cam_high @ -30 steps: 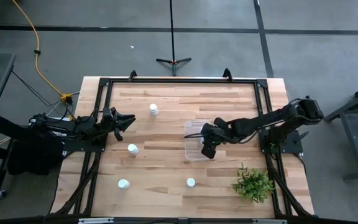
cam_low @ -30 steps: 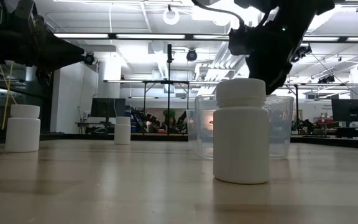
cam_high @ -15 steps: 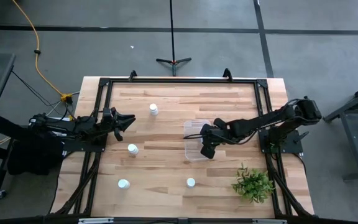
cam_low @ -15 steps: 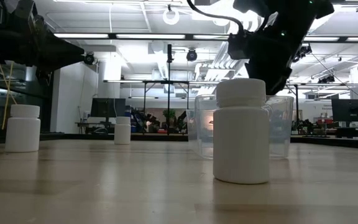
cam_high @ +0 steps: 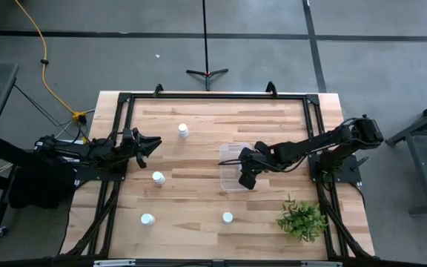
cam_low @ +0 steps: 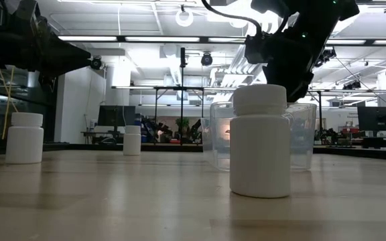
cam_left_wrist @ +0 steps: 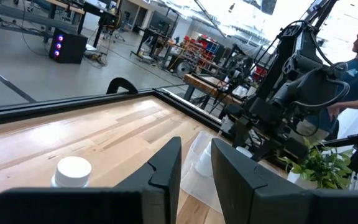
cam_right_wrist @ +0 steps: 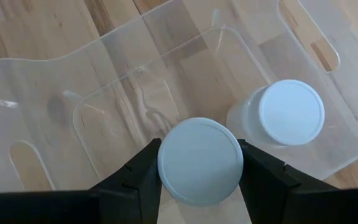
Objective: Pick and place pill bottles into a basket
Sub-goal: Put the pill bottle into the bin
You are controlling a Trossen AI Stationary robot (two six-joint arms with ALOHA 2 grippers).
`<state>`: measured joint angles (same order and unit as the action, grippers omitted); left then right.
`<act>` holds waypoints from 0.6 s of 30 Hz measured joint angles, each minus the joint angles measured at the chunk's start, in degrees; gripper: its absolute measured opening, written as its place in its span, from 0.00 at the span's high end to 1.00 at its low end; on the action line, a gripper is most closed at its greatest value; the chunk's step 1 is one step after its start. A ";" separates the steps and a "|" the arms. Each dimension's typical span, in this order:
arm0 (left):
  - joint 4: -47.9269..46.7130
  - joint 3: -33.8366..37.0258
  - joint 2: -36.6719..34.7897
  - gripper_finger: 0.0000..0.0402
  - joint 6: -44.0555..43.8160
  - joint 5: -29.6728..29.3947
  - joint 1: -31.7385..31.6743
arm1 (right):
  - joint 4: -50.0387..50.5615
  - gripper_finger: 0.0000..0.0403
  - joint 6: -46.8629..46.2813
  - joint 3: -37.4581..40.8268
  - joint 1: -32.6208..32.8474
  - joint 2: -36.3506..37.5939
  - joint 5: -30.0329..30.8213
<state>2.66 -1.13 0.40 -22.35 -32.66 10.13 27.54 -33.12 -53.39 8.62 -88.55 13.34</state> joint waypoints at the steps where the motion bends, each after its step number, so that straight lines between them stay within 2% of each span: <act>1: 0.00 0.00 0.00 0.69 0.00 0.02 0.00 | 0.00 0.58 0.00 0.00 0.00 0.00 -0.01; 9: 0.00 0.00 0.00 0.69 0.00 0.00 -0.02 | 0.01 0.51 0.00 -0.02 0.00 0.00 -0.24; 18: 0.00 0.00 0.00 0.69 0.00 0.00 0.00 | 0.01 0.50 0.08 -0.02 0.00 0.00 -0.50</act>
<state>2.66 -1.13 0.40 -22.35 -32.66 10.13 27.55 -33.04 -53.41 8.62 -88.55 12.84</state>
